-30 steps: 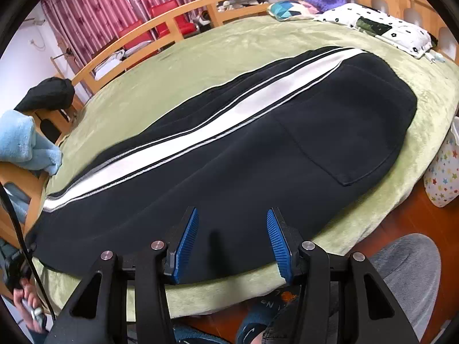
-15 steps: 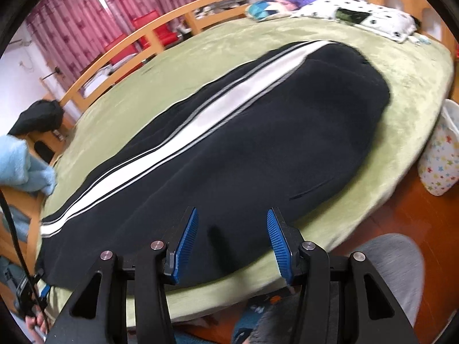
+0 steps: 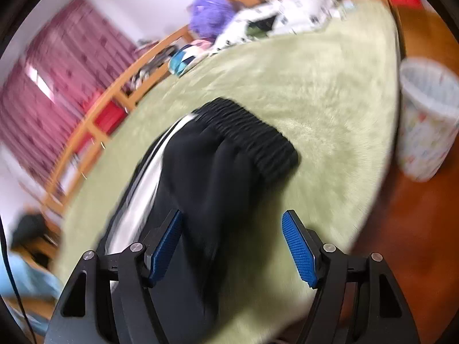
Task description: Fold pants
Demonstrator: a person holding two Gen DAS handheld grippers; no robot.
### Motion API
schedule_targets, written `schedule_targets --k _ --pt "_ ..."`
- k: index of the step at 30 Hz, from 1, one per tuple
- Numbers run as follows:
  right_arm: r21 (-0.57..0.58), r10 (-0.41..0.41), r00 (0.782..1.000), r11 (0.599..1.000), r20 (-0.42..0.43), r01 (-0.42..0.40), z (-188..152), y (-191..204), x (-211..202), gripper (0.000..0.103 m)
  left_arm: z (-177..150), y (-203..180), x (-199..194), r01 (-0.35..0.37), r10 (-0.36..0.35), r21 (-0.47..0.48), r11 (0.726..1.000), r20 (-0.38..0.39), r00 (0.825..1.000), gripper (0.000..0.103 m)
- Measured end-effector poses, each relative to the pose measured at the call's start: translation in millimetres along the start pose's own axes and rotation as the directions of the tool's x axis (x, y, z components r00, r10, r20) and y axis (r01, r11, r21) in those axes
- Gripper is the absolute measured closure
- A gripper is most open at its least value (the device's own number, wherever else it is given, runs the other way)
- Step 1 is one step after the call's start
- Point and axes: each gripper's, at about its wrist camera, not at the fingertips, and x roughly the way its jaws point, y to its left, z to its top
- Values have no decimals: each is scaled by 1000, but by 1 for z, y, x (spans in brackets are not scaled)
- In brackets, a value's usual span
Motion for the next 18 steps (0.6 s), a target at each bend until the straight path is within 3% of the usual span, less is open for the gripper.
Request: schedule_targets --k 3,7,9,11,12,13,16,18 --pt "75 69 995 995 -77 -64 18 -9 33 32 5 -14 -5 -1 2 -8 1000 33 999 36" --pt "132 113 989 986 -100 -99 32 -10 61 22 12 -37 -1 30 -30 -1 1000 35 999 36" --pt "140 93 991 987 -93 -79 36 -4 67 21 11 -50 3 53 -53 -2 999 32 998 36" --pt "78 51 997 996 -57 -47 43 6 66 33 10 -61 7 59 -60 10 998 26 998 36" --pt "-2 51 998 999 -27 -51 50 18 61 52 9 -66 7 59 -59 15 998 24 998 36" --pt "-64 76 997 995 -14 -77 54 28 53 58 8 -69 6 63 -63 20 998 23 998 36" --pt "-194 155 985 971 81 -137 70 50 24 62 7 -73 -1 71 -72 30 997 41 997 36" --pt "-196 170 980 970 105 -147 78 53 18 61 5 -69 -6 75 -76 31 997 51 996 36"
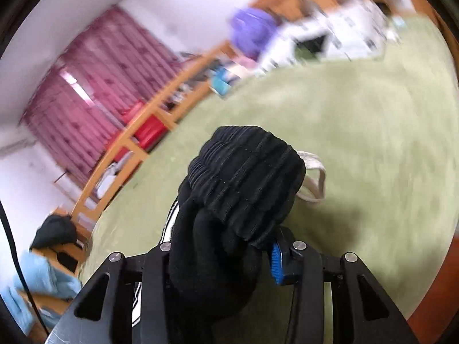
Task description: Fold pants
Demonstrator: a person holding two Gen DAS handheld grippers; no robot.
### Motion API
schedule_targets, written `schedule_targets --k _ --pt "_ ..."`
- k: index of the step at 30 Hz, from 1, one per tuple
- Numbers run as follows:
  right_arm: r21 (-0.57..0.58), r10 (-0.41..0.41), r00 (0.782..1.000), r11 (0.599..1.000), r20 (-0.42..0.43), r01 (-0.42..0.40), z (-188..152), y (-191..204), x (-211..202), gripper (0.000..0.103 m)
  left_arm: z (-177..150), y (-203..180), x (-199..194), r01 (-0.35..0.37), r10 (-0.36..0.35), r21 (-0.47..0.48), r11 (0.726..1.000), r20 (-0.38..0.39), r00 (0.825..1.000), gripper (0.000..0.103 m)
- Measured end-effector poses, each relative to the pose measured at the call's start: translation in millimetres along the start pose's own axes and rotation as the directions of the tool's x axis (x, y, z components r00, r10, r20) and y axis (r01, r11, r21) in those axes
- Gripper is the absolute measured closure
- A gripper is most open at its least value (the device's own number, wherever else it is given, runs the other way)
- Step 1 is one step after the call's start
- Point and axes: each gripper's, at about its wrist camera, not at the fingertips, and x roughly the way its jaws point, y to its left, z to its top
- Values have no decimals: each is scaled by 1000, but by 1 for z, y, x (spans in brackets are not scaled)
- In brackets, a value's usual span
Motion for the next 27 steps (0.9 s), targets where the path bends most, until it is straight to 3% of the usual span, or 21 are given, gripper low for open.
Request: schedule_targets --k 1,3,4,5,6,8,13,17,21,24,27 --pt "19 -17 1000 1000 -4 17 0 -3 3 59 -2 1 -1 3 -3 -3 1000 -4 1000 36" --pt "-2 -114 989 993 -96 115 -11 -12 26 51 -5 6 -2 10 -10 -11 1000 -15 1000 36" --pt "-22 -169 976 986 -141 167 -17 -19 33 48 -6 9 -3 11 -12 -10 1000 -20 1000 36" --pt "-51 -249 946 968 -206 244 -28 -28 46 47 -6 11 -5 9 -9 -3 1000 -23 1000 36" --pt "-54 -267 933 963 -241 262 -38 -38 49 45 -5 13 -7 5 -5 7 1000 -24 1000 36" --pt "-21 -234 948 972 -216 235 -52 -47 30 44 -3 18 -9 -10 10 19 1000 -28 1000 36" --pt "-143 -350 925 933 -150 330 -66 -15 -20 40 5 29 -9 -25 27 56 998 -32 999 36" --pt "-251 -306 943 930 -128 268 -65 39 -40 40 12 36 -10 6 -4 63 998 -41 999 37" --pt "-300 -184 973 944 -139 136 -69 115 -36 40 21 40 -15 63 -56 84 994 -78 995 37" --pt "-384 -128 981 921 -149 62 -86 167 -19 40 26 41 -23 42 -32 146 988 -71 997 37" --pt "-489 -94 979 872 -178 -6 -123 213 6 40 28 47 -29 37 -30 147 989 -54 998 37"
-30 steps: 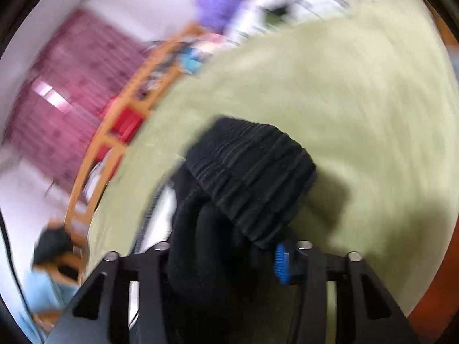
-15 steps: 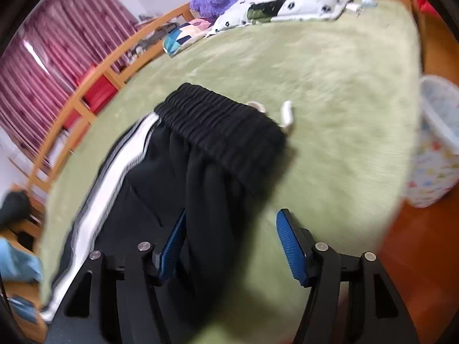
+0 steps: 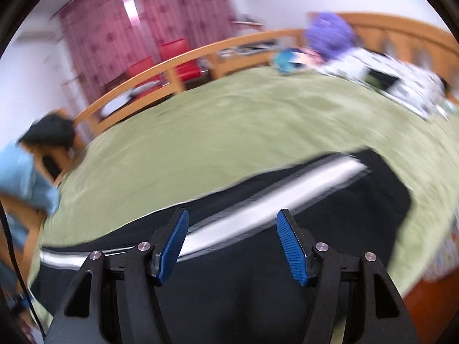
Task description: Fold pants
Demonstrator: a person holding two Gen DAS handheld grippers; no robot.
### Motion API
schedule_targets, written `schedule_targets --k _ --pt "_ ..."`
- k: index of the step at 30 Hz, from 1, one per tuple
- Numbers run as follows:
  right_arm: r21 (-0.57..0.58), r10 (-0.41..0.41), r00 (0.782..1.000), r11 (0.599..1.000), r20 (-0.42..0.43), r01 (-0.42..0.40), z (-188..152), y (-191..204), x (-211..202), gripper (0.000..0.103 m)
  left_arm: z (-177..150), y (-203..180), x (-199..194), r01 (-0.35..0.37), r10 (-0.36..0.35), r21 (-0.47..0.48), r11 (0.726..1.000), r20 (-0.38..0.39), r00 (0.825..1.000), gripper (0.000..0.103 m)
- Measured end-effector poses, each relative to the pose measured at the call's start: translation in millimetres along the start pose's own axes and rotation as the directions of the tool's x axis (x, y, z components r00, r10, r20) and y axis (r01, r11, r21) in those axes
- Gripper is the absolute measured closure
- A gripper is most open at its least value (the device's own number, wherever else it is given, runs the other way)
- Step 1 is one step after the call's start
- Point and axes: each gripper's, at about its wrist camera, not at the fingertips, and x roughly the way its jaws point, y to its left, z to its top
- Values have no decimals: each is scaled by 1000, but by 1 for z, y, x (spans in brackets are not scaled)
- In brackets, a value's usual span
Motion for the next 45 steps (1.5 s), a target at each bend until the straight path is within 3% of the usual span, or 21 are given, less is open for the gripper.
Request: schedule_targets --k 2,6,12,17,20,23,25,27,29,34,38,43,45 --pt "-67 16 999 998 -38 -18 -6 29 26 40 1 4 1 28 -29 -8 1000 -11 1000 36" --pt "-179 67 985 979 -158 -96 -15 78 81 40 2 8 9 16 -16 -13 1000 -21 1000 36" --pt "-397 19 973 911 -230 -112 -16 116 137 37 11 5 28 -3 3 7 1000 -21 1000 36" --pt "-426 8 930 888 -368 -176 -21 118 182 36 24 2 47 -11 11 19 1000 -13 1000 36" --pt "-403 44 910 887 -412 -226 -25 110 186 36 35 -1 57 -16 16 30 999 -7 1000 36" --pt "-394 84 886 874 -456 -285 -26 107 185 56 45 -5 62 -20 20 47 999 7 1000 36" --pt "-431 88 889 850 -449 -302 -29 108 178 94 50 -7 64 -20 19 54 998 21 1000 36" --pt "-491 68 915 827 -397 -274 -30 110 169 98 54 -7 64 -24 22 57 998 30 999 36" --pt "-489 76 927 832 -368 -263 -28 109 161 99 56 -4 63 -41 39 57 998 40 998 36" --pt "-381 215 935 869 -281 -315 9 100 137 99 60 4 55 -78 75 58 995 52 996 36" --pt "-429 181 951 860 -251 -277 20 113 149 99 67 12 54 -124 119 68 990 68 991 36" --pt "-428 92 929 868 -360 -251 -5 119 203 97 82 19 62 -165 161 46 985 77 984 36" --pt "-438 88 940 868 -329 -234 -7 121 199 94 89 18 69 -169 164 52 984 78 983 36"
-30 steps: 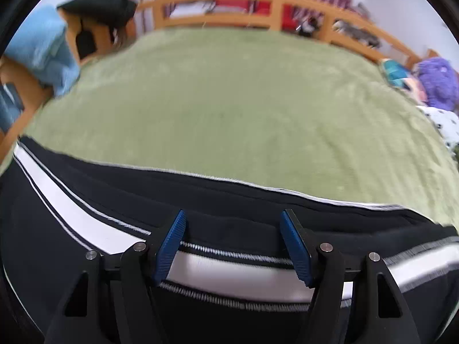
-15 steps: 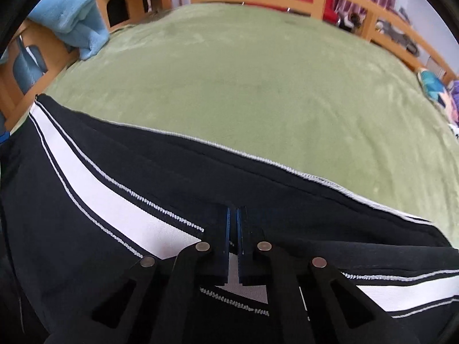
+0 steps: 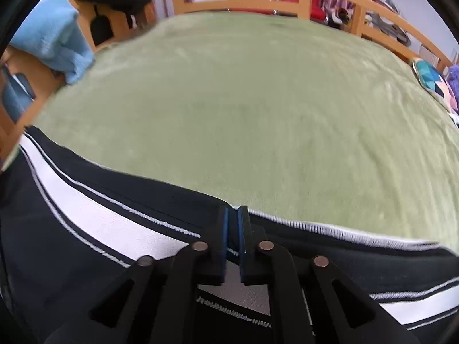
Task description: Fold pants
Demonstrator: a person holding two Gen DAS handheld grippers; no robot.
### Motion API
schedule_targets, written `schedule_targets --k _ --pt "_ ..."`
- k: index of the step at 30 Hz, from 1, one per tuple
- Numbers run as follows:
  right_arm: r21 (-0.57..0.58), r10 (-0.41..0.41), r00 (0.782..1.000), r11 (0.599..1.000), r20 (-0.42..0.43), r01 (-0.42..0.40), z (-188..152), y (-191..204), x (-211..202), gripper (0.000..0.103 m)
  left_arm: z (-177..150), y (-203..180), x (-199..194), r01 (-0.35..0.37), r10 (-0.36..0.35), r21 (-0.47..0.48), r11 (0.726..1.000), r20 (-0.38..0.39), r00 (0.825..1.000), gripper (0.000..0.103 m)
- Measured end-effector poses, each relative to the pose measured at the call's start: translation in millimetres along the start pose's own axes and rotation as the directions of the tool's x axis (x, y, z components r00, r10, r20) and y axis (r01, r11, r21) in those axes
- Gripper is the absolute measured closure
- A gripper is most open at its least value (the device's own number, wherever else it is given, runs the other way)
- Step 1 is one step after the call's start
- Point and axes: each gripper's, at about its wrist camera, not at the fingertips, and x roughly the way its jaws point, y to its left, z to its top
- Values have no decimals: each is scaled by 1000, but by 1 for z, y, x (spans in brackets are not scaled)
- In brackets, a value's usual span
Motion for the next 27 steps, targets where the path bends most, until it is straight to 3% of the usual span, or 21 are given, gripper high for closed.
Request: schedule_targets --k 2,4,5,10,12,14,16,21,24,27 --pt "14 -22 999 1000 25 22 0 1 -12 84 9 -4 13 -2 2 14 1000 -9 1000 36" --pt "55 -31 997 998 70 27 -4 0 -29 62 20 -5 29 11 -11 16 1000 -17 1000 36" --pt "73 -34 996 997 84 28 -8 -1 -37 60 25 -5 35 18 -18 10 1000 -20 1000 36" --pt "140 -100 990 987 102 85 -40 2 -67 60 44 3 73 -15 13 -46 999 -46 999 41" --pt "206 -117 988 974 96 95 -56 0 -75 60 47 0 84 -72 71 -17 997 -58 996 54" --pt "259 -122 988 961 92 94 -68 0 -78 60 47 -3 98 -137 140 38 990 -96 986 78" --pt "311 -129 988 945 87 96 -79 0 -80 60 46 -1 102 -127 134 70 989 -106 985 81" --pt "384 -150 986 917 71 112 -87 -1 -81 60 57 21 68 -74 75 26 997 -7 997 83" --pt "414 -131 988 907 87 83 -87 -1 -84 60 60 33 84 -66 62 -49 997 -74 995 82" --pt "406 -103 991 912 85 60 -80 6 -82 60 57 26 92 -91 89 -18 996 -104 991 76"
